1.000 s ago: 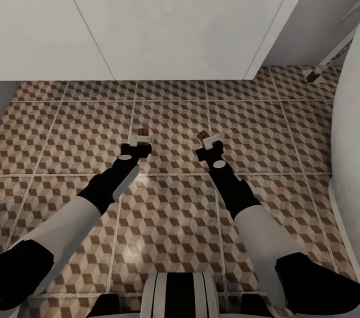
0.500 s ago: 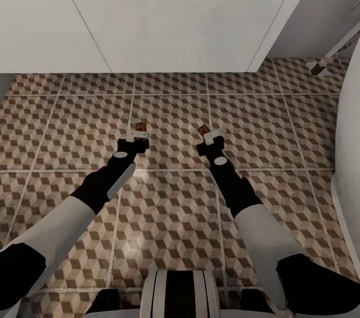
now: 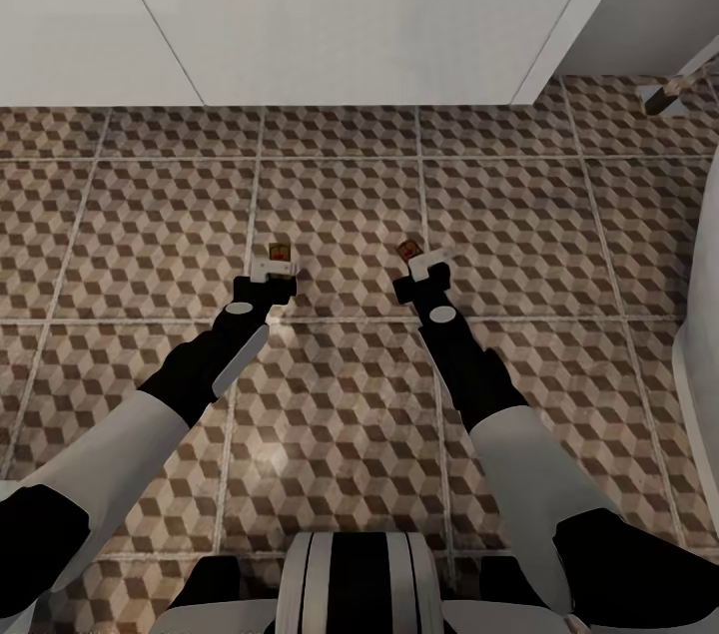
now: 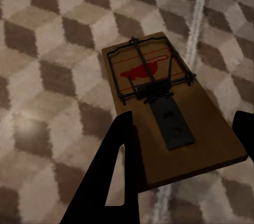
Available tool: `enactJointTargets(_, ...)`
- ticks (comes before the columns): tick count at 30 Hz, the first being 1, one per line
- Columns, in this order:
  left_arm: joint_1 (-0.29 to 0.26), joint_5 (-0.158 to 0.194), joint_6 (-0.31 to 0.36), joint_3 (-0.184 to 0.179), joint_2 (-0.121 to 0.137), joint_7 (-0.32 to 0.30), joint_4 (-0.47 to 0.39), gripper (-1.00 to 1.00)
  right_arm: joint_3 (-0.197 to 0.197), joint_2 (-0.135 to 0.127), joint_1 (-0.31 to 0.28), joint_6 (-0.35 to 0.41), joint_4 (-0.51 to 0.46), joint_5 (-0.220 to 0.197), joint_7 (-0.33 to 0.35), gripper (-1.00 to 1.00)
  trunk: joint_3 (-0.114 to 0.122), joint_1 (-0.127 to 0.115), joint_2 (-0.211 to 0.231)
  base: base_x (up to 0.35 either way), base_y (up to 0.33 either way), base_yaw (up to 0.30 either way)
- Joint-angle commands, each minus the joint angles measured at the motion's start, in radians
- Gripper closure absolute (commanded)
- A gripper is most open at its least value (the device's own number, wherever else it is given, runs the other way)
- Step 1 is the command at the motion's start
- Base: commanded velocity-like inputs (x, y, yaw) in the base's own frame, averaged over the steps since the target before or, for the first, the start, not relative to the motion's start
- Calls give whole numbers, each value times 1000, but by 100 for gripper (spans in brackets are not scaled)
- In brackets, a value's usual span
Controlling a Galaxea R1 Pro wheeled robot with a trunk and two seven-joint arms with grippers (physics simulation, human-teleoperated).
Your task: Take the four mousetraps from the cabinet in the bathroom and place them on the bathroom floor. Make sure all four end up on the same floor surface, and ensure that at least two of them are either under or directly next to the same bathroom sink.
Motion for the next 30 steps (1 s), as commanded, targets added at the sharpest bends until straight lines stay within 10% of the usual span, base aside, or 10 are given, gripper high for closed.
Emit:
enactJointTargets(1, -1, 6, 3, -5, 2, 13, -2, 100, 2, 0, 0, 9, -3, 10, -4, 100, -6, 0, -1, 0, 0, 0)
enactJointTargets(23, 2, 6, 7, -6, 51, 13, -115, 100, 6, 0, 18, 137, -303, 9, -3, 100, -31, 4, -2, 0, 0, 0)
enactJointTargets(30, 9, 6, 106, -6, 55, 13, -135, 100, 8, 0, 94, 147, -367, 7, 9, 100, -31, 4, -2, 0, 0, 0)
